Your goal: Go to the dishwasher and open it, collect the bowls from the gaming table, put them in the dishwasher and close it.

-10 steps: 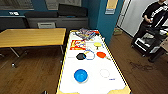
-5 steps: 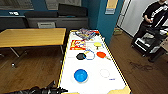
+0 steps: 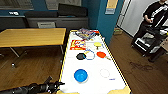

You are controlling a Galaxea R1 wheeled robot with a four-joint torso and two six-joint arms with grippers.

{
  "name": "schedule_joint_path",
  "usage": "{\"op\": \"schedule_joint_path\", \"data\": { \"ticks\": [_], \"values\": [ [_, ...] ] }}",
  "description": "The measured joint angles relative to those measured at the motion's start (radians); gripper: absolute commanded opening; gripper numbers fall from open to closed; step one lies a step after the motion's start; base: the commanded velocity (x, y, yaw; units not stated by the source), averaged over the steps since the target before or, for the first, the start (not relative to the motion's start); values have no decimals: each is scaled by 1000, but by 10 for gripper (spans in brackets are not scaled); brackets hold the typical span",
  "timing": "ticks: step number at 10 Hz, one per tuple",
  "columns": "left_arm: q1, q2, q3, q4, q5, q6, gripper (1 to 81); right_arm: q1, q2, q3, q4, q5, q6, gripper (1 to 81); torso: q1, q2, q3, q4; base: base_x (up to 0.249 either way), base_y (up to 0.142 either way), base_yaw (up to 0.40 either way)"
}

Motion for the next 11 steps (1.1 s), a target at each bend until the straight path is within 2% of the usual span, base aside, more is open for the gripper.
{"op": "schedule_joint_path", "data": {
  "ticks": [1, 2, 4, 9, 11],
  "values": [
    [0, 0, -20, 0, -19, -23, 811, 4, -1, 0, 0, -7, 0, 10, 0, 0, 0, 0, 0, 0, 0],
    [-6, 4, -46, 0, -40, -33, 811, 4, 0, 0, 0, -16, 0, 10, 0, 0, 0, 0, 0, 0, 0],
    [-32, 37, -77, 0, -44, -44, 811, 5, 0, 0, 0, -20, 0, 10, 0, 0, 0, 0, 0, 0, 0],
    [-59, 151, -176, 0, -34, -44, 811, 11, 4, 0, 0, -21, 0, 10, 0, 0, -1, 0, 0, 0, 0],
    [-60, 203, -215, 0, 2, -44, 811, 16, 8, 0, 0, -21, 0, 10, 0, 1, -1, 0, 0, 0, 0]
  ]
}}
